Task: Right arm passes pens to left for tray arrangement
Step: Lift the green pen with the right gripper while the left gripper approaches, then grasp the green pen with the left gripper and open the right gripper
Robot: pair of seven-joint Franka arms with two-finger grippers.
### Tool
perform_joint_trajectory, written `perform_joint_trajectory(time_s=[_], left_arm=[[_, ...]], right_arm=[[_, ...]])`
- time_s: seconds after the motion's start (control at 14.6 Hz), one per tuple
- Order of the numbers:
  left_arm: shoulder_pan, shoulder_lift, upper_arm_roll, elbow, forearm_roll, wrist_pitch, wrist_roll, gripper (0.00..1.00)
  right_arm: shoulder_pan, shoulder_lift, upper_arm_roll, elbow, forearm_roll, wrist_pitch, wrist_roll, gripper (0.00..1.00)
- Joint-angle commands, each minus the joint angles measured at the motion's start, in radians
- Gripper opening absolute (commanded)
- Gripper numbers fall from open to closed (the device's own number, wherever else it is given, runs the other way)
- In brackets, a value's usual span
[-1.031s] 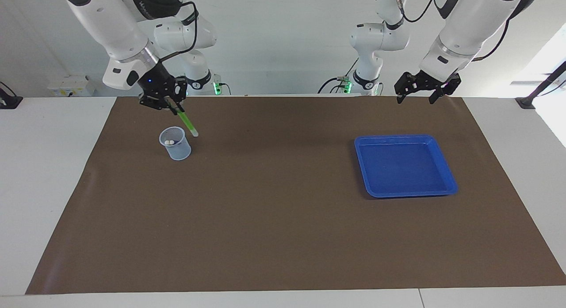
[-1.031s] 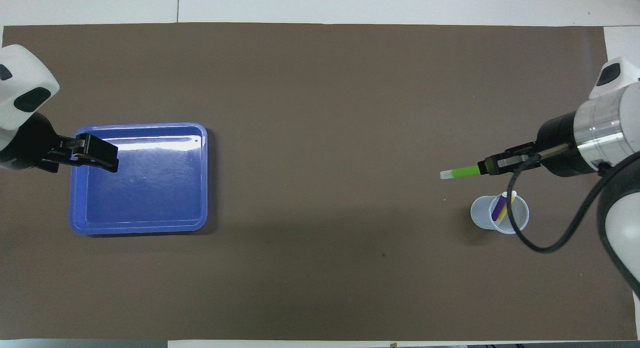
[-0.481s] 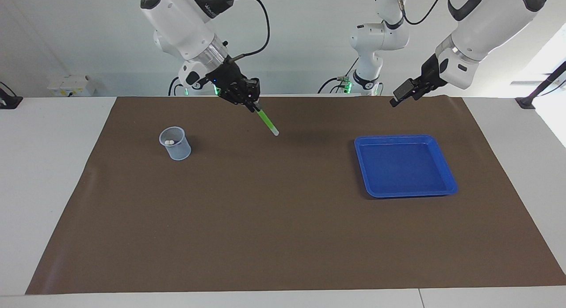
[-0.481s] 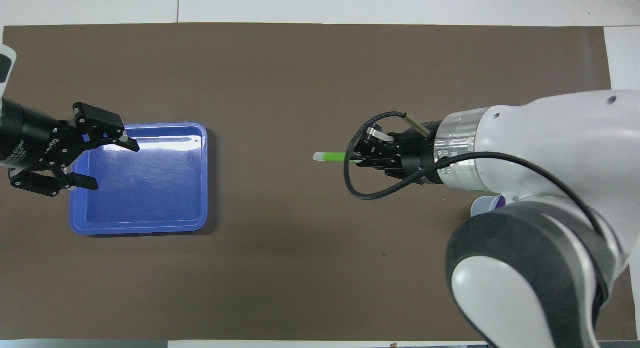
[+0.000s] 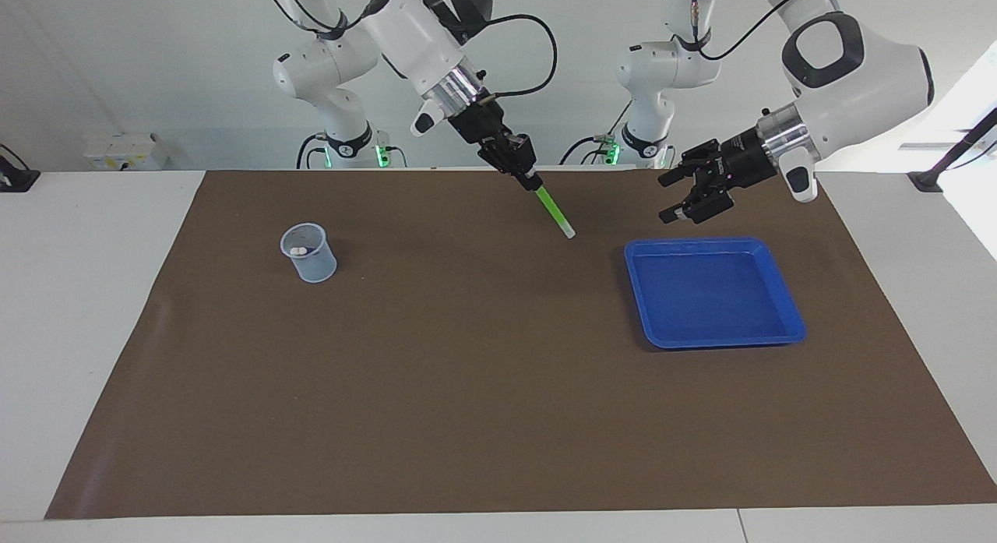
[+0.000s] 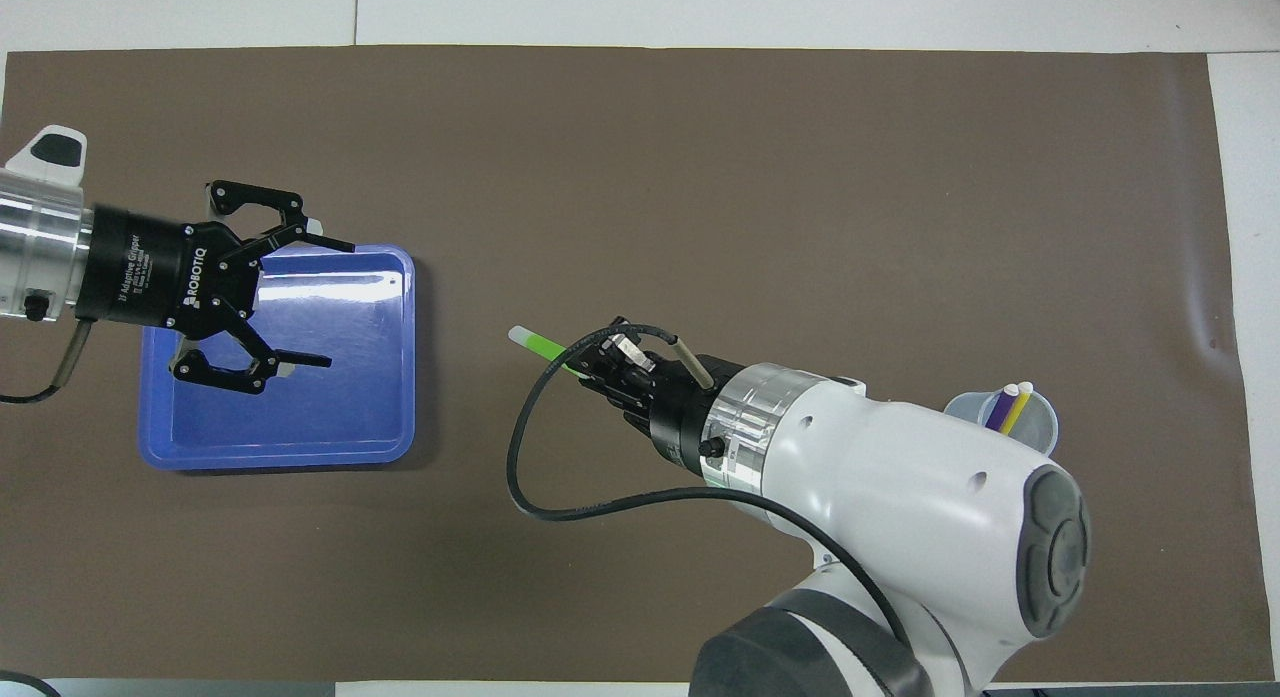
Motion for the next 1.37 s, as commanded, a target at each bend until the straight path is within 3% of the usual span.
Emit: perform_joint_trajectory(time_s=[0.0, 0.07, 0.62, 0.89, 1.1, 1.31], left_arm=[[0.003, -0.055, -0.007, -0.107, -0.078, 0.060, -0.041, 0.95], [-0.015, -0.056, -0.009, -0.123, -0.081, 0.066, -0.041, 1.00], [-0.129, -0.047, -0.010, -0.212, -0.253, 0.187, 0.068, 1.00], [-0.248, -0.051, -0.010, -0.238, -0.279, 0.314, 0.065, 1.00], [-0.279, -0.061, -0.010, -0.262, -0.279, 0.347, 0.062, 1.00], [-0.281, -0.068, -0.010, -0.278, -0.279, 0.345, 0.060, 0.92]], right_arm=[[0.001, -0.030, -0.005, -0.027, 0.027, 0.009, 0.013, 0.00], [0.001, -0.030, -0.005, -0.027, 0.027, 0.009, 0.013, 0.00], [0.002, -0.035, -0.005, -0.039, 0.027, 0.004, 0.011, 0.00], [0.002, -0.038, -0.005, -0.041, 0.027, 0.003, 0.007, 0.00], [0.001, -0.039, -0.005, -0.047, 0.027, 0.000, 0.005, 0.00], [0.001, -0.041, -0.005, -0.050, 0.027, 0.000, 0.004, 0.00]])
